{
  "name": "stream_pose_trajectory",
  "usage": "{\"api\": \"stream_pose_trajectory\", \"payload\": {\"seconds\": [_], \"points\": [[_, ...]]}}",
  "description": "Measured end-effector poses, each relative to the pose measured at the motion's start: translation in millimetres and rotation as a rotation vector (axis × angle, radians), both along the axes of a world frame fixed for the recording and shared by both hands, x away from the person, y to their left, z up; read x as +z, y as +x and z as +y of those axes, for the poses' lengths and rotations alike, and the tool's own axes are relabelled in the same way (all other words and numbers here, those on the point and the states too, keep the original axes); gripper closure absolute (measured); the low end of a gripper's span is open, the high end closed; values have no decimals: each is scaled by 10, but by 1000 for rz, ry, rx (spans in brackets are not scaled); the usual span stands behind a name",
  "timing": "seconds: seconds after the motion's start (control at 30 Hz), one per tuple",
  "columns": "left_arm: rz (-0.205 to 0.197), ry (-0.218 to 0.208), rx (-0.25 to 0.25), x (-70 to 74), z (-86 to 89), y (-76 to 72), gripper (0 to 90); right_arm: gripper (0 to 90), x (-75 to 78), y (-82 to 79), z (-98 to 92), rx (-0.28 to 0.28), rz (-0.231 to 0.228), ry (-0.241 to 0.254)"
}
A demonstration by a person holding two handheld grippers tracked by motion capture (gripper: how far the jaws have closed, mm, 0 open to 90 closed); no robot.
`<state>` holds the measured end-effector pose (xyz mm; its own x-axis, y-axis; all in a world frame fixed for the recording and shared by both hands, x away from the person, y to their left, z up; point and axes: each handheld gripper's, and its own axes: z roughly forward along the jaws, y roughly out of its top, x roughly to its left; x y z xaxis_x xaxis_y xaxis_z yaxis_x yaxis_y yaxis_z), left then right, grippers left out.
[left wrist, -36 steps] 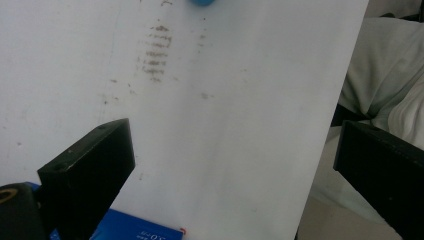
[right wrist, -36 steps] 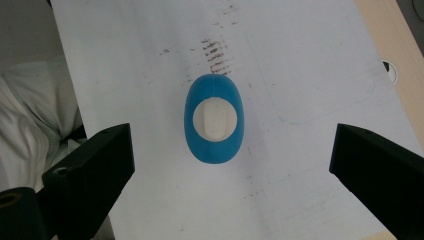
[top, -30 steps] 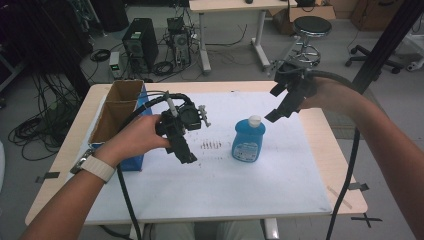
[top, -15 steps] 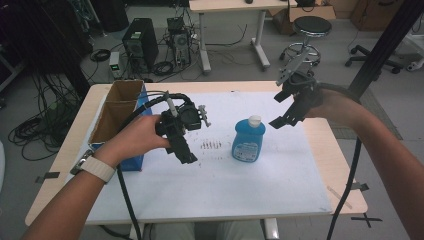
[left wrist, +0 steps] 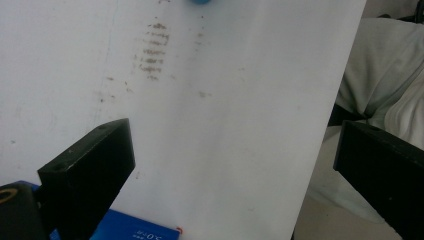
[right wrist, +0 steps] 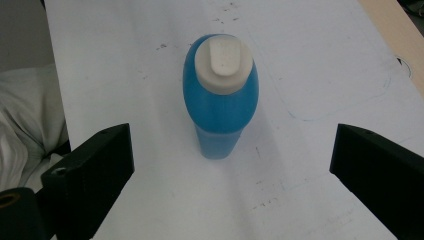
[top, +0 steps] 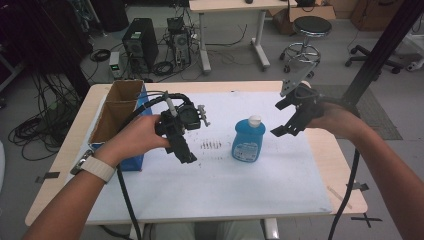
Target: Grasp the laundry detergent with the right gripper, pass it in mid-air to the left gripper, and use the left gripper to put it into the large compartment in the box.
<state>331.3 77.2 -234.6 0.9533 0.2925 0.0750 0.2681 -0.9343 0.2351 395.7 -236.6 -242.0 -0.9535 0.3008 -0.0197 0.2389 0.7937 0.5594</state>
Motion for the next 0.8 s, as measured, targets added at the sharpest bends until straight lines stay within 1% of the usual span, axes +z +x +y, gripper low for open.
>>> {"api": "stream_pose_trajectory", "payload": {"seconds": [0.17,0.3,0.5,0.8], "points": [[5,0,3,0,2,-3,36,37,-61,-14,-21,-4,1,9],[6,-2,4,-5,9,-4,36,37,-148,-28,-48,-9,1,20],[11,-1,8,-15,21,-14,37,37,-262,-40,-88,-11,5,46],[11,-2,10,-13,30,-21,36,35,-369,-71,-149,-22,-13,96]]}}
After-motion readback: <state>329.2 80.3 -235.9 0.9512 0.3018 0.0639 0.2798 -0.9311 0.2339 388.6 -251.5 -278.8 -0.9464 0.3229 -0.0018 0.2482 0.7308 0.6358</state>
